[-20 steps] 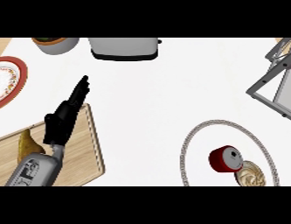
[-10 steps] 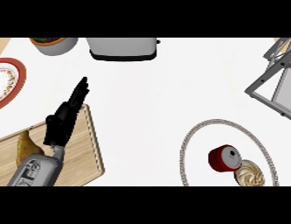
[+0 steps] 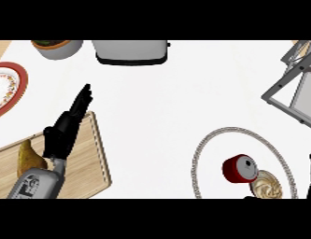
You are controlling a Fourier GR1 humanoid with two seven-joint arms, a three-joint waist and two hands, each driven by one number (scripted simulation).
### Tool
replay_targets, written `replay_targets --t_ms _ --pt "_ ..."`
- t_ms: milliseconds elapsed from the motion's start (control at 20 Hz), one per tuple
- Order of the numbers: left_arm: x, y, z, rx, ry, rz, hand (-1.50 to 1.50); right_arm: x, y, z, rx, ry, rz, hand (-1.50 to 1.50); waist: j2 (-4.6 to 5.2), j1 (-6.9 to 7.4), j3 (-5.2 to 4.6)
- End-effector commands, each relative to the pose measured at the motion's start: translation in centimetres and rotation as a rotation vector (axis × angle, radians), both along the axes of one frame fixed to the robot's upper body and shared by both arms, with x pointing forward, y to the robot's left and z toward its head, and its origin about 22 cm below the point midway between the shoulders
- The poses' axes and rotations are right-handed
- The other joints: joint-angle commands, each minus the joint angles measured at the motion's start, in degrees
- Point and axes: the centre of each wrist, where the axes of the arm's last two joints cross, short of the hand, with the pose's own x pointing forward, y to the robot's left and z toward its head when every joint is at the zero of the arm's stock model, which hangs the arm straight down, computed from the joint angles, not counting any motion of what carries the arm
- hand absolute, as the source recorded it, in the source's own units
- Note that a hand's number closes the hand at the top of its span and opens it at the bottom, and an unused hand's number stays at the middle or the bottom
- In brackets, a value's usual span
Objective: Pick the cupcake from the placemat and place it in the tiered shelf
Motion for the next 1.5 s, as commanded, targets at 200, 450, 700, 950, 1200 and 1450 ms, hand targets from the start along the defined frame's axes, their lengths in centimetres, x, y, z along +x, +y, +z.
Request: replay_targets --t_ms 200,450,700,950,1200,1450 --pt "-0.3 -1.7 0.2 0.014 0.002 0.004 0.0 1.5 0.9 -0.4 0.02 0.127 -0.1 -1.5 -0.06 -0.02 0.02" --pt "-0.1 -0.8 0.2 -0.002 -0.003 0.002 0.0 1.1 0.4 -2.2 0.012 0.15 -0.096 -1.5 -0.06 -0.17 0.02" --pt "-0.4 -1.3 0.8 0.002 0.001 -0.009 0.0 3.5 0.2 -3.3 0.008 0.174 -0.107 -1.5 -0.01 0.12 0.03" --pt "-1.8 -0.5 -0.2 0.008 0.003 -0.007 0.0 1.8 -1.6 -3.1 0.026 0.176 -0.115 -1.5 -0.07 -0.09 0.03" --pt "-0.3 -2.2 1.5 -0.002 0.008 -0.005 0.0 1.7 -0.8 -5.4 0.033 0.172 -0.088 -1.5 -0.07 -0.23 0.04" --pt "0.2 -0.2 1.8 0.014 0.008 0.009 0.0 2.5 0.6 -5.6 0.053 0.186 -0.09 -1.5 -0.06 -0.17 0.03"
